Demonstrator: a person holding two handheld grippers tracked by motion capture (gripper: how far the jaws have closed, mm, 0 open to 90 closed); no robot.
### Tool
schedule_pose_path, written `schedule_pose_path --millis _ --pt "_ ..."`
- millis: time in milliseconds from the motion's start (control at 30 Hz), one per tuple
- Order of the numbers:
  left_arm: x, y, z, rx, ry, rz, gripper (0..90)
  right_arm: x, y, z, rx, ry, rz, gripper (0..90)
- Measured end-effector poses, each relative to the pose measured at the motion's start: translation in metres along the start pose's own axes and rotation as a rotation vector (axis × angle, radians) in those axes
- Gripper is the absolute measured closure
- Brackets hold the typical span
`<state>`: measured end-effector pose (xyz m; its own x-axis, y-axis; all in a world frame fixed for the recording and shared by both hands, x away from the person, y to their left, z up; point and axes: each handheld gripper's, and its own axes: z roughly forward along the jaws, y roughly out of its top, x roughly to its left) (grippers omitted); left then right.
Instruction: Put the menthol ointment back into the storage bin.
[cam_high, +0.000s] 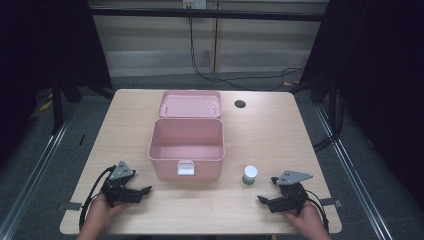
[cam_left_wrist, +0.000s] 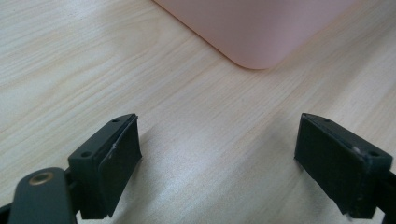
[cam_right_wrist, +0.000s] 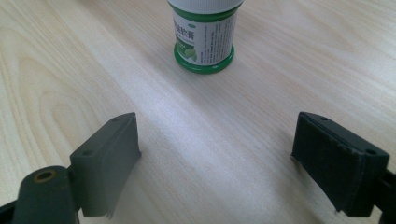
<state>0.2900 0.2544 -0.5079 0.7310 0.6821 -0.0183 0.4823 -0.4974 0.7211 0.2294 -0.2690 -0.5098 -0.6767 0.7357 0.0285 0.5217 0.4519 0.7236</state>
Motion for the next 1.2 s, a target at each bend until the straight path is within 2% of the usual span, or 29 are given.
schedule_pose_path --millis 133,200,267,367,400,433,467,600,633,667,700,833,867,933,1033,1167,1200 --pt "0.0 0.0 0.0 0.0 0.0 -0.001 13.8 0.001 0.0 0.0 0.004 -0.006 -0.001 13.7" --pt "0.0 0.0 0.0 0.0 0.0 0.0 13.8 0.0 0.001 -0.001 0.024 -0.001 -0.003 13.6" --pt "0.0 0.0 0.0 0.0 0.0 -0.001 13.8 -0.001 0.005 -0.003 0.064 0.012 -0.006 14.4" --pt "0.0 0.0 0.0 0.0 0.0 0.0 13.8 -0.005 0.014 -0.003 0.126 0.048 0.057 15.0" --pt "0.0 0.0 0.0 0.0 0.0 -0.001 13.8 -0.007 0.019 -0.003 0.157 0.06 0.07 16.6" --pt "0.0 0.0 0.0 0.0 0.0 -0.001 13.8 -0.011 0.029 -0.002 0.243 0.074 0.069 18.7" --pt "0.0 0.0 0.0 0.0 0.0 -0.001 13.8 -0.011 0.029 -0.002 0.243 0.074 0.069 18.7" --pt "0.0 0.0 0.0 0.0 0.0 -0.001 13.8 -0.013 0.055 0.0 0.388 0.056 -0.027 19.9" --pt "0.0 0.0 0.0 0.0 0.0 -0.001 13.8 -0.014 0.061 0.0 0.414 0.061 -0.042 20.6" --pt "0.0 0.0 0.0 0.0 0.0 -0.001 13.8 -0.015 0.073 0.002 0.464 0.07 -0.056 22.4" --pt "0.0 0.0 0.0 0.0 0.0 -0.001 13.8 -0.015 0.073 0.002 0.464 0.07 -0.056 22.4" --pt "0.0 0.0 0.0 0.0 0.0 -0.001 13.8 -0.012 0.092 0.007 0.535 0.072 -0.091 22.0" --pt "0.0 0.0 0.0 -0.001 0.0 -0.001 13.8 -0.01 0.1 0.011 0.567 0.084 -0.138 22.1" --pt "0.0 0.0 0.0 0.0 0.0 -0.001 13.8 -0.008 0.102 0.012 0.576 0.085 -0.149 22.1" --pt "0.0 0.0 0.0 -0.001 0.0 -0.001 13.8 -0.003 0.111 0.018 0.623 0.079 -0.201 22.5" --pt "0.0 0.0 0.0 -0.001 0.0 -0.003 13.8 0.002 0.12 0.024 0.653 0.083 -0.252 22.6" --pt "0.0 0.0 0.0 -0.001 0.0 -0.003 13.8 0.002 0.122 0.025 0.655 0.083 -0.253 22.5"
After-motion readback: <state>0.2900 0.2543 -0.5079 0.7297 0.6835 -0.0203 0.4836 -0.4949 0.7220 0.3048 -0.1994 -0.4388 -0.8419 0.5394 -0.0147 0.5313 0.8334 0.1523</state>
